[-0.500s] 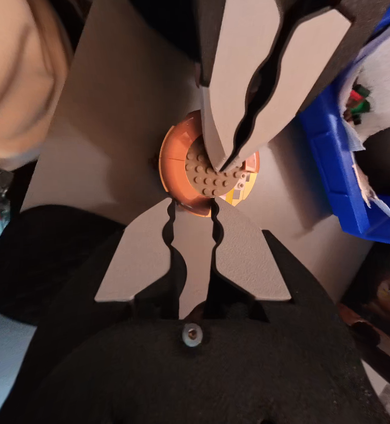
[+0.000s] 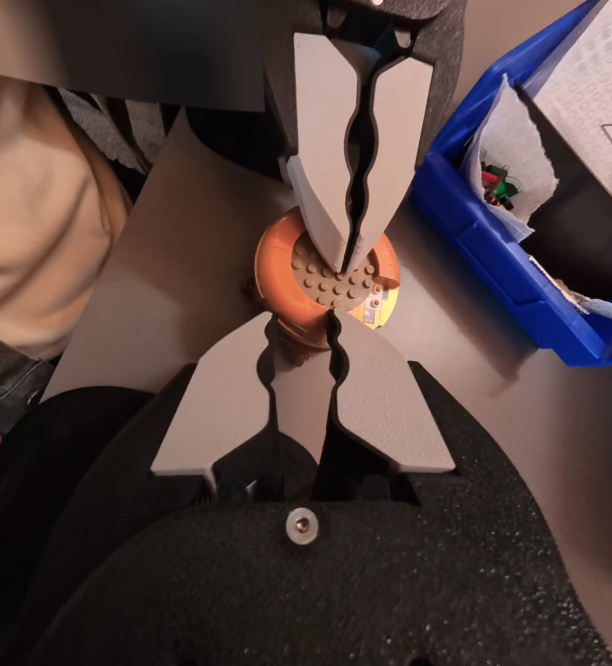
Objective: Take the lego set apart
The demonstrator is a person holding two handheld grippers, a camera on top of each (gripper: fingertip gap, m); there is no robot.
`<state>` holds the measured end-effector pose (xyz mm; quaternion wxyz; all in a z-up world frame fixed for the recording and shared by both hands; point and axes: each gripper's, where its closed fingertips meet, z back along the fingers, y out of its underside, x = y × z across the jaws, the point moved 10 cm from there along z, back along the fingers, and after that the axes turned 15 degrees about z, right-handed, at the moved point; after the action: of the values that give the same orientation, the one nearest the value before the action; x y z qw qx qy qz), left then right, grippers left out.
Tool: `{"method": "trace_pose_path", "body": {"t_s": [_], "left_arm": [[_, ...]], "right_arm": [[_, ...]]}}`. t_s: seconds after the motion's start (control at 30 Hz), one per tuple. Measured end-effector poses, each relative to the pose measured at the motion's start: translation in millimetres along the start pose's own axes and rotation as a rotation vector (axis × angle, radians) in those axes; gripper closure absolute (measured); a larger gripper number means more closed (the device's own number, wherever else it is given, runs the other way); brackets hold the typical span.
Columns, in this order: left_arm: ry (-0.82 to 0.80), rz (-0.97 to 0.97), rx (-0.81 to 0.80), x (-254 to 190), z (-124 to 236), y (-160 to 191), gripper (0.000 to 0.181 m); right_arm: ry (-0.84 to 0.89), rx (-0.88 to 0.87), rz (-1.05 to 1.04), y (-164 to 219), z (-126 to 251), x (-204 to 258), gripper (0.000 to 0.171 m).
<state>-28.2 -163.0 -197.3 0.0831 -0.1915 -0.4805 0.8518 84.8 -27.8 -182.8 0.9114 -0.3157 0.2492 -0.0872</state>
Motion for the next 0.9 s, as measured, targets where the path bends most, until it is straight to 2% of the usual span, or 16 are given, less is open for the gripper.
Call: {"method": "trace_pose_path", "body": {"t_s": [0.07, 0.13, 0.23, 0.3, 0.37, 0.53, 0.67, 0.73, 0.8, 0.9], "left_arm": [[-0.015, 0.001, 0.002, 0, 0, -1, 0.181], [-0.019, -0.013, 0.006, 0, 0, -1, 0.181], [-0.022, -0.028, 0.002, -1, 0, -1, 0.181], [-0.020, -0.013, 0.000, 0, 0, -1, 0.181], [-0.021, -0.008, -0.007, -1, 0, 0, 0.181], [-0.021, 0.003, -0.029, 0, 0, 1, 0.181], [-0.031, 0.002, -0.028, -1, 0, 1, 0.181], [-0.039, -0.003, -0.025, -2, 0, 1, 0.181], [-0.043, -0.001, -0.029, -3, 0, 1, 0.181], [-0.044, 0.006, -0.035, -3, 0, 2, 0.181]], "right_arm": [[0.051, -0.044, 0.028, 0, 2, 3, 0.149], [0.163, -0.217, 0.057, -10, 17, 1, 0.152], [0.115, 0.068, 0.066, -5, 14, 0, 0.151], [0.089, 0.059, 0.038, -4, 8, 4, 0.152], [0.146, 0.022, 0.008, -4, 15, 3, 0.152], [0.470, 0.187, -0.138, -19, 72, 21, 0.151], [0.700, 0.291, -0.395, -21, 135, 75, 0.152], [0.804, 0.424, -0.496, -16, 163, 103, 0.152], [0.861, 0.574, -0.578, -8, 184, 123, 0.152], [0.863, 0.757, -0.670, 4, 200, 129, 0.152]]}}
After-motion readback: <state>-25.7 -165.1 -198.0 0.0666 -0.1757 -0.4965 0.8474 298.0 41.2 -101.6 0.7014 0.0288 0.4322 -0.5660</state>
